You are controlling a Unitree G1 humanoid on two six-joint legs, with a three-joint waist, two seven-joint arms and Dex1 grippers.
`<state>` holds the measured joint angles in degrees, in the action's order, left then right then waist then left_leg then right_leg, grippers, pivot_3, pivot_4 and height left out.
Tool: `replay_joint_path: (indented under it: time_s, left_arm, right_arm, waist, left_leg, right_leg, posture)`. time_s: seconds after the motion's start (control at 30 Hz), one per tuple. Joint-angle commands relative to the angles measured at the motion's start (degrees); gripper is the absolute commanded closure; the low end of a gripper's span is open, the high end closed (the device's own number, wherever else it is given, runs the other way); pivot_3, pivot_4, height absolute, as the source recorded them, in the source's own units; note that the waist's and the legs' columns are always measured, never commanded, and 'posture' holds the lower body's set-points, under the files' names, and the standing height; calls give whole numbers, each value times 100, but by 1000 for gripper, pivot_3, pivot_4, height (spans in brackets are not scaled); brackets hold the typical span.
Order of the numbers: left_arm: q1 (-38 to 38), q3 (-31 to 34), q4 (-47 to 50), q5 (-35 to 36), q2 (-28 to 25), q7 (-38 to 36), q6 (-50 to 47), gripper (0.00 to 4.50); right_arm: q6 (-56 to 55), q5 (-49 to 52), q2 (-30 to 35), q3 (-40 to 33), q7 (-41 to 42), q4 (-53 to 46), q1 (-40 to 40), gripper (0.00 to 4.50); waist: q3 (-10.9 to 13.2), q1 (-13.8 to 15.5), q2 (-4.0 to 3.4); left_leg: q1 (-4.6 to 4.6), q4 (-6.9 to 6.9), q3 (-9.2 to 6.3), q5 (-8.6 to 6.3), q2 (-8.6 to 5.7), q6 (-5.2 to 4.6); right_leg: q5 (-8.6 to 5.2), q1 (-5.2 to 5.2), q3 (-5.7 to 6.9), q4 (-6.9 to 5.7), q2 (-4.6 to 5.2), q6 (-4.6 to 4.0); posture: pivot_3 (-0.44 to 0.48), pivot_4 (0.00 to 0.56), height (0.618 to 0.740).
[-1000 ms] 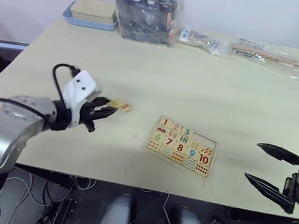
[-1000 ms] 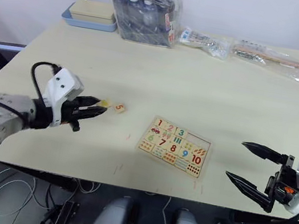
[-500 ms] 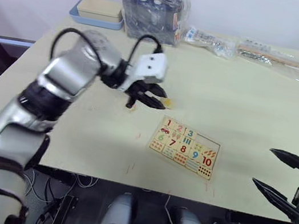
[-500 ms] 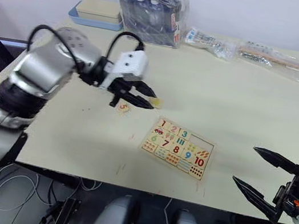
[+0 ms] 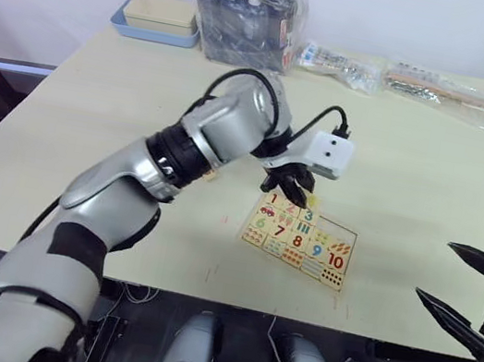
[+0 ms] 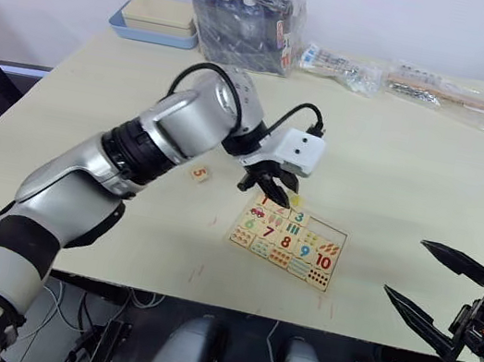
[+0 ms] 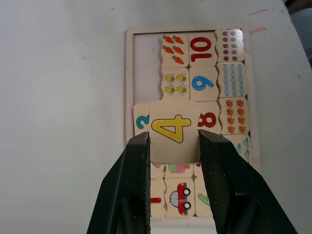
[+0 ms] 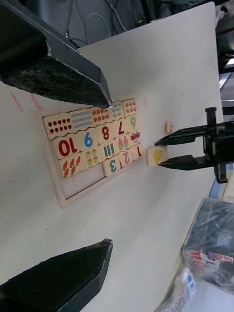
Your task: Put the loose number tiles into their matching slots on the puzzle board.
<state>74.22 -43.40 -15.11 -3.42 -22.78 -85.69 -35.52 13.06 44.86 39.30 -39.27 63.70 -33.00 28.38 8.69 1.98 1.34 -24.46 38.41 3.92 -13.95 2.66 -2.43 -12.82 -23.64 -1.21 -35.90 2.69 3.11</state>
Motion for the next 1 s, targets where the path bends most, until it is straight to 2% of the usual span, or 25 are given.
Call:
replay_joint_path:
  time_s: [0.03, 0.17, 0.3, 1.0]
  left_arm:
    - [209, -76, -234, -265, 352, 170, 93, 3522]
    - [231, -188, -790, -556, 934, 411, 147, 3522]
    - [245, -206, -1237, -764, 1249, 529, 366, 3522]
    - [45, -110, -2195, -1268, 1967, 752, 1048, 3522]
  right_arm:
    - [-163, 21, -7, -232, 23, -46, 37, 0]
    - [-243, -21, -99, -216, -33, -127, 152, 0]
    - [-316, -58, -190, -183, -74, -174, 242, 0]
    - [-469, -179, -489, -68, -342, -370, 454, 0]
  waist:
    - [0, 2, 0]
    - [-1, 20, -1]
    - [-1, 15, -2]
    - [-4, 15, -9]
  left_leg:
    - [-4, 2, -3, -2, -4, -3]
    - [-22, 9, -28, -6, -27, -12]
    - [-28, 9, -46, -8, -38, -15]
    - [-26, 23, -76, -8, -44, -16]
  right_leg:
    - [-1, 0, -3, 0, 0, 1]
    - [-11, 0, -11, 0, 0, 16]
    - [-17, 2, -14, 0, 0, 23]
    - [-15, 5, -22, -10, 0, 23]
  posture:
    - [0, 150, 740]
    - [0, 150, 740]
    - [0, 150, 740]
    - [0, 150, 740]
